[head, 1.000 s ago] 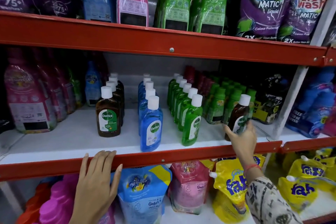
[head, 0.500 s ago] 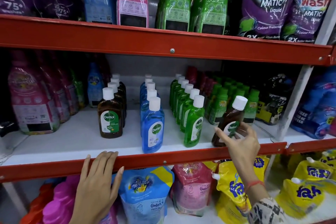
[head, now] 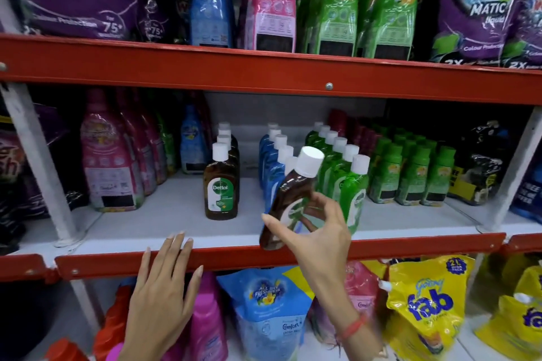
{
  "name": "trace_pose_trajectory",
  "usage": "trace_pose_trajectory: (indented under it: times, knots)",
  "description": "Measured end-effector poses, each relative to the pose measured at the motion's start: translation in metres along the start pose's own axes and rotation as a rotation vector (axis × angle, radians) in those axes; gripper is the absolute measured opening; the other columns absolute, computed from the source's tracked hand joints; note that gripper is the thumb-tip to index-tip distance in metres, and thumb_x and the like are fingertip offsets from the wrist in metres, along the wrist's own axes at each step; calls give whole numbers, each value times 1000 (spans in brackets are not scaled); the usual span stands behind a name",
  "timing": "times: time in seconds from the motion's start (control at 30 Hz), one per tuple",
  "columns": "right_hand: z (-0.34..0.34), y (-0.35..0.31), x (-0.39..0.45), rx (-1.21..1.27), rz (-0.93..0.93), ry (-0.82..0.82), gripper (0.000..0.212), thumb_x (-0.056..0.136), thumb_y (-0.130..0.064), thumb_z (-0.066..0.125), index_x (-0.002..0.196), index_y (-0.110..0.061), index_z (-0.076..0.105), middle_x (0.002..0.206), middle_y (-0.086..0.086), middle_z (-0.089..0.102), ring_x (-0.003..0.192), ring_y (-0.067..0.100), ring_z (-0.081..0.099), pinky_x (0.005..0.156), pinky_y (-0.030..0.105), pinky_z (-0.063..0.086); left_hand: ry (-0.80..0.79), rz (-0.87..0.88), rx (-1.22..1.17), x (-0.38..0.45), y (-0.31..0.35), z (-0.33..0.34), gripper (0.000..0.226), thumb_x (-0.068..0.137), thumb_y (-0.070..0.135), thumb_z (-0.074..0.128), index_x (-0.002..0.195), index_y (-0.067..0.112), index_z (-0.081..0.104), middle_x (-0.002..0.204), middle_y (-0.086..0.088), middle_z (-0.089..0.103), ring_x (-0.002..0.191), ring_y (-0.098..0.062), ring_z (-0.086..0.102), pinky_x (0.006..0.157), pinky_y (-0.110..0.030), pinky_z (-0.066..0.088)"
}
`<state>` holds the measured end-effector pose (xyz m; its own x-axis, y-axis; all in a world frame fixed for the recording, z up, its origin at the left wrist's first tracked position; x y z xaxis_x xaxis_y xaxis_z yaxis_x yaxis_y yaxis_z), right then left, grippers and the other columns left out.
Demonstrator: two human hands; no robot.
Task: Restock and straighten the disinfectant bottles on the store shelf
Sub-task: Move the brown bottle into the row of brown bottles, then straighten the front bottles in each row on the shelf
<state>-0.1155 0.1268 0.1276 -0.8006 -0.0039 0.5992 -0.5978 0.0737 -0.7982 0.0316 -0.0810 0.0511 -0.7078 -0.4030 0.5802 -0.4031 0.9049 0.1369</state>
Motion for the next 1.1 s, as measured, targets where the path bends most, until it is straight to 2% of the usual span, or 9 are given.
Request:
trace_pose_trajectory:
  times: [0.1, 0.2, 0.37, 0.5, 0.7, 0.8, 0.97, 1.03, 1.1]
  knots:
    - [38, -11, -7, 42, -3, -50, 80, 43, -65, 82, 110, -32, 54, 100, -24, 54, 98, -12, 56, 81, 12, 52, -2, -5, -13, -3, -9, -2, 70, 97, 51, 16, 133, 3, 52, 138, -15, 56, 131, -29, 48, 113, -48, 25]
    - [74, -14, -15, 33, 36, -125, 82, 44, -61, 85, 113, -27, 55, 102, -17, 58, 93, -9, 59, 81, 9, 50, -16, 4, -46, -4, -12, 0, 70, 96, 51, 16, 135, 4, 51, 139, -14, 55, 132, -29, 47, 114, -46, 23]
    - [109, -6, -23, -62, 118, -153, 87, 43, -68, 82, 112, -24, 55, 105, -7, 64, 93, 8, 65, 85, 31, 56, -41, 38, -102, -6, -15, 0, 68, 97, 50, 19, 134, 4, 51, 138, -13, 55, 133, -29, 46, 115, -43, 21]
    - [125, -4, -18, -237, 98, -153, 89, 44, -70, 79, 111, -16, 55, 105, -1, 60, 102, 20, 60, 86, 35, 49, -40, 15, -199, -5, -17, -2, 70, 95, 53, 17, 136, 6, 49, 142, -10, 53, 137, -22, 41, 119, -37, 13]
    - [131, -1, -26, -296, 84, -175, 85, 49, -70, 76, 106, -14, 49, 103, 1, 53, 102, 22, 55, 88, 33, 46, -47, -109, -441, 10, -8, -7, 64, 94, 50, 11, 149, 17, 9, 155, 11, 12, 142, 6, 3, 121, -28, -11]
    - [130, 1, -29, -297, 103, -246, 85, 55, -74, 72, 111, -15, 48, 107, 2, 55, 103, 20, 54, 89, 34, 48, -114, -133, -587, 22, 2, -8, 57, 94, 51, 9, 145, 29, -4, 151, 18, 10, 141, 12, 4, 115, -19, -20]
    - [122, 10, -40, -216, 164, -382, 55, 87, -66, 44, 116, -22, 59, 106, 0, 71, 102, 19, 65, 89, 37, 50, -239, -171, -757, 34, 19, -3, 79, 80, 65, 3, 149, 26, 9, 138, 24, 21, 131, 16, 9, 121, -37, -15]
    - [117, 9, -41, -201, 174, -381, 46, 93, -56, 42, 116, -21, 62, 106, 2, 74, 103, 19, 66, 92, 37, 50, -262, -208, -778, 39, 19, -1, 84, 79, 66, 2, 150, 23, 11, 148, 19, 21, 133, 12, 10, 121, -38, -13]
    - [113, 8, -41, -165, 196, -373, 39, 95, -49, 45, 114, -21, 64, 105, 2, 76, 98, 10, 68, 88, 23, 50, -251, -268, -816, 44, 14, 0, 81, 81, 65, 3, 150, 24, 18, 156, 9, 25, 135, 8, 12, 122, -36, -10]
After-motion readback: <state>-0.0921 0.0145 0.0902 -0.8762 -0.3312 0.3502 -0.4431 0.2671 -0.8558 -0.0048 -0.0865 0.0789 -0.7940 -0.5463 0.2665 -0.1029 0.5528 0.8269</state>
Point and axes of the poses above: each hand's wrist, its own x-axis towards the middle knuckle, its own z-axis out of the palm, y = z × x, the point moved 6 cm from there along x, towards the middle knuckle
